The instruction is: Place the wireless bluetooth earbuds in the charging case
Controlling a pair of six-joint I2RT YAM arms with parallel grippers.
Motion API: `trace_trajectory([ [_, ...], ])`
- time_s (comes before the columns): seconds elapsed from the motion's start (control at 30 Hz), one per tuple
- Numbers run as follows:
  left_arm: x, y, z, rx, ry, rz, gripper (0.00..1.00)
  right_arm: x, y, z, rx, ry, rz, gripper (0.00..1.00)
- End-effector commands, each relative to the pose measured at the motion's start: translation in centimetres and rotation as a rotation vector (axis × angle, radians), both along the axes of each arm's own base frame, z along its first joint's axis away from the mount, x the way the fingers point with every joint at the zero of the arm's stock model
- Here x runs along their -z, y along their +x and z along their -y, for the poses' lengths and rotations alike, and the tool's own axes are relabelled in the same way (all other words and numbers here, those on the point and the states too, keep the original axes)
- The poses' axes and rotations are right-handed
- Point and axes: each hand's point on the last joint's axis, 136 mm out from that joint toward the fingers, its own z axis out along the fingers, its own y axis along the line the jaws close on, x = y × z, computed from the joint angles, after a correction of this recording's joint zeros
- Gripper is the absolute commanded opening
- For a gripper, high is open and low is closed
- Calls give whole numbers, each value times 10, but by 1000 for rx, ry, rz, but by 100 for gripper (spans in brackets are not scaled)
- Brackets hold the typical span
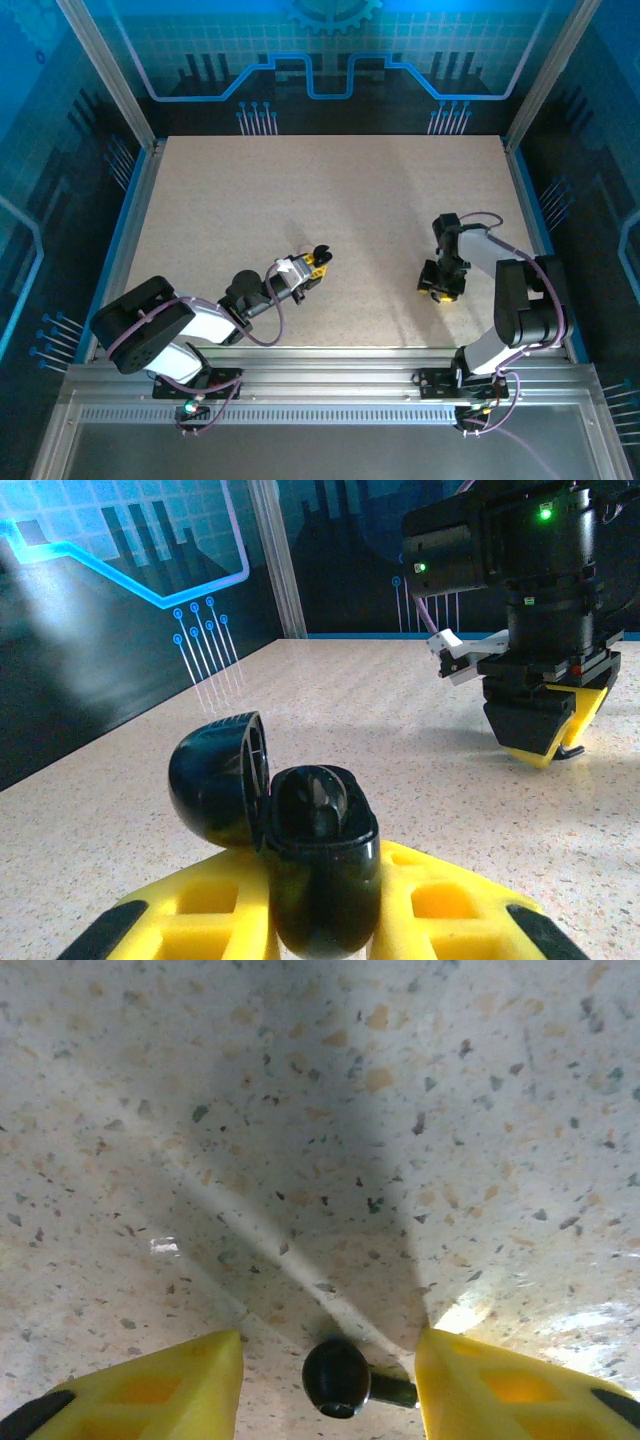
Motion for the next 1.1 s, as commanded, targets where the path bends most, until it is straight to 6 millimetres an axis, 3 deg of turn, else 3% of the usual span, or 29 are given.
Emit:
trace_trajectory([
  [0.0,-4,1,-3,-10,-22,14,22,-3,-10,-23,0,86,-27,48],
  [0.27,-4,2,-1,0,-19,13,22,-19,-11,-35,2,109,-13,46],
  [0.53,-4,1,-3,-5,-18,14,22,-38,-5,-21,-24,29,-12,43],
  [0.77,-3,0,-3,0,-14,18,22,-29,2,-19,31,40,-35,35],
  [1.07,-1,1,-4,-1,-4,20,22,-13,6,-17,29,36,-66,34],
])
